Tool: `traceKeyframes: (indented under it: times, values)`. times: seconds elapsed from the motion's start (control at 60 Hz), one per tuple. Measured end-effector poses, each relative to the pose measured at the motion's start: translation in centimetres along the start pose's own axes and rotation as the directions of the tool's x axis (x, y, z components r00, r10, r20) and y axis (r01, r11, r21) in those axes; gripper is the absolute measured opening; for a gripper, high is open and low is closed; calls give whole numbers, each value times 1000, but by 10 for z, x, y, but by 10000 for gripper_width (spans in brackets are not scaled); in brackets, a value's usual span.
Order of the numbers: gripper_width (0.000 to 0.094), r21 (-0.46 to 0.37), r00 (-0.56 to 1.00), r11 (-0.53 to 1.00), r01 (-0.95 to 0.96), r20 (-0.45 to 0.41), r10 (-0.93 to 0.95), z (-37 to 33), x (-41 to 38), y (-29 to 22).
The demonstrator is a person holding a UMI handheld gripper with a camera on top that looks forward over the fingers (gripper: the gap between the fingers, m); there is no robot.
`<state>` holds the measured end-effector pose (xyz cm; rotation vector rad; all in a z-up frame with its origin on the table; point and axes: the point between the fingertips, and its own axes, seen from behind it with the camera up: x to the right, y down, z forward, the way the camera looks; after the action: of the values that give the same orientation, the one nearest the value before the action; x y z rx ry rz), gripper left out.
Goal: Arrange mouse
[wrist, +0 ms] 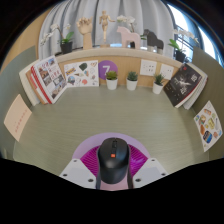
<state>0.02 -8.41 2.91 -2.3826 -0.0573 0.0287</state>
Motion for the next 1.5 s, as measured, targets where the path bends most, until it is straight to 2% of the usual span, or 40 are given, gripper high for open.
traceKeyframes:
  times: [0.167,0.2,0.4,0.45,0.467,0.483,0.517,0.617,0.867,1.267,1.5]
  values:
    - [367,-70,1000,998,4,-15,-5,23,-2,37]
    - [373,-50,1000,999,4,-14,-5,23,-1,34]
    - [540,-62,1000,998,24,-2,-24,24,2,39]
    - [678,-84,1000,996,10,-16,-12,21,6,39]
    - [786,-87,1000,996,9,-21,-11,19,7,38]
    - [834,-86,1000,996,10,-27,-13,16,8,36]
    - [872,-73,999,997,16,-39,-19,10,11,30]
    - [866,-24,998,999,26,-52,-27,-19,10,11]
    - [872,97,1000,995,15,-8,-14,-137,-9,-32]
    - [871,241,1000,970,9,18,-14,-275,14,-30]
    - [857,269,999,963,1,37,-11,-310,23,-15]
